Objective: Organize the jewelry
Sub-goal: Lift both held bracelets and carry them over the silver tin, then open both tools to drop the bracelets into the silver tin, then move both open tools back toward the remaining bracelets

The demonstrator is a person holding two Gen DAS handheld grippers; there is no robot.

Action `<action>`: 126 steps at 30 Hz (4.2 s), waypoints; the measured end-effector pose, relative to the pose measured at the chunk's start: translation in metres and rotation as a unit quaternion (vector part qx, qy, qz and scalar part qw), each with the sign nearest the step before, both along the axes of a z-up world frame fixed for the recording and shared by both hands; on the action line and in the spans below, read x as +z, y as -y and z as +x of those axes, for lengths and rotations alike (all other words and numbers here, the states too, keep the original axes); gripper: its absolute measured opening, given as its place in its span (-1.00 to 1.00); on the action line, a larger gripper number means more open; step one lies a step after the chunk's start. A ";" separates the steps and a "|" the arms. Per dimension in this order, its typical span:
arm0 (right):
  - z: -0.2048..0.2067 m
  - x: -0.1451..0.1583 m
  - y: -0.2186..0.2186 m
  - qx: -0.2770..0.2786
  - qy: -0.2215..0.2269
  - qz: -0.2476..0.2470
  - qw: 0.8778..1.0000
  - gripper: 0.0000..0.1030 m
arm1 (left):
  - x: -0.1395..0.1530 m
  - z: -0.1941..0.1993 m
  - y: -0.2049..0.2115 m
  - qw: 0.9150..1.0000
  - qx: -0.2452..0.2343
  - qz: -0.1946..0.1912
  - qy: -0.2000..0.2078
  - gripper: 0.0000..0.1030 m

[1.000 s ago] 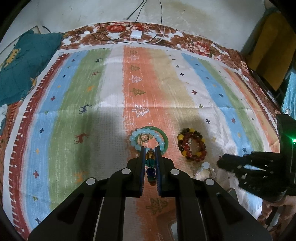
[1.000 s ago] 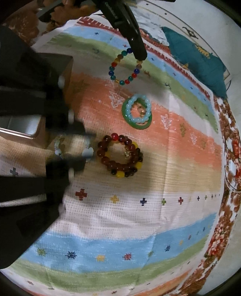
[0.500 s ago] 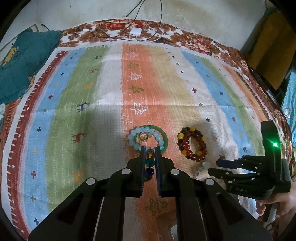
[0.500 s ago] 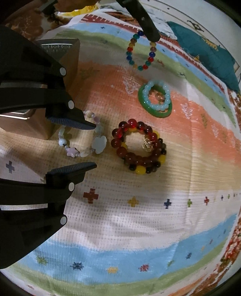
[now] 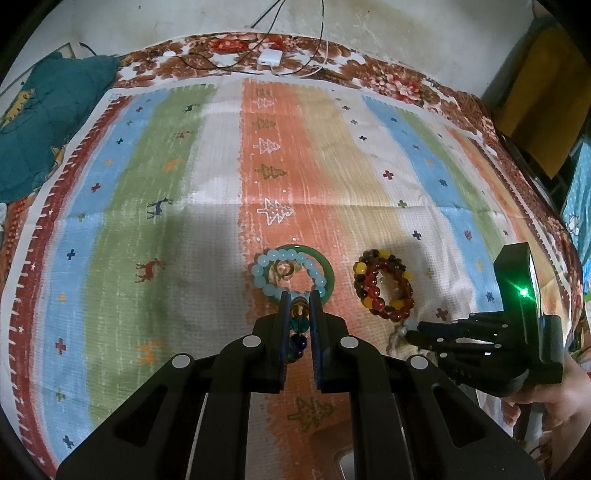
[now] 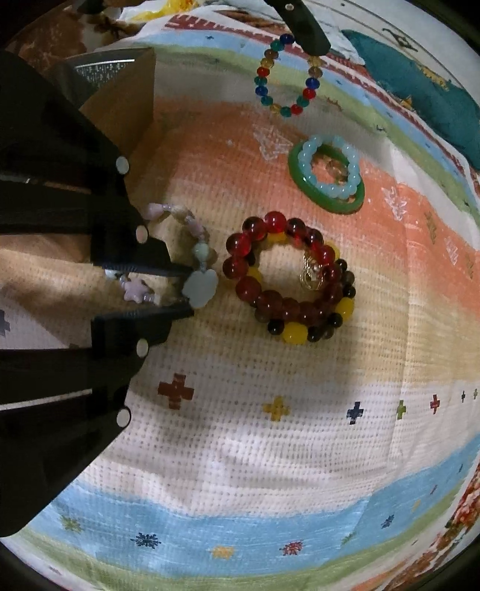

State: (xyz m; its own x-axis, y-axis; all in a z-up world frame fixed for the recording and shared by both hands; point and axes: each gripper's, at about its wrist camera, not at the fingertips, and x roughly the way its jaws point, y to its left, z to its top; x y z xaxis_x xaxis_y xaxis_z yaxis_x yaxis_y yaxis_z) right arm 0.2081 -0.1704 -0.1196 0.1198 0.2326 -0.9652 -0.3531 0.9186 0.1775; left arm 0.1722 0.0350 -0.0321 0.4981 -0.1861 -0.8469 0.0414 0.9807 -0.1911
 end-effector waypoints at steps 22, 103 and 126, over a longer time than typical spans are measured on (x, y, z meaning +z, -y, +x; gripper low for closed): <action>-0.030 0.094 0.000 0.014 0.111 0.054 0.992 -0.85 | 0.028 -0.029 0.009 0.999 -0.011 -0.016 0.028 -0.82; -0.012 0.063 0.009 -0.068 0.091 0.054 0.992 0.37 | -0.012 -0.012 -0.010 0.999 0.029 0.013 0.012 0.85; 0.018 0.028 0.003 -0.075 0.050 0.061 0.994 0.36 | -0.060 0.036 -0.031 0.997 0.042 -0.042 -0.054 -0.12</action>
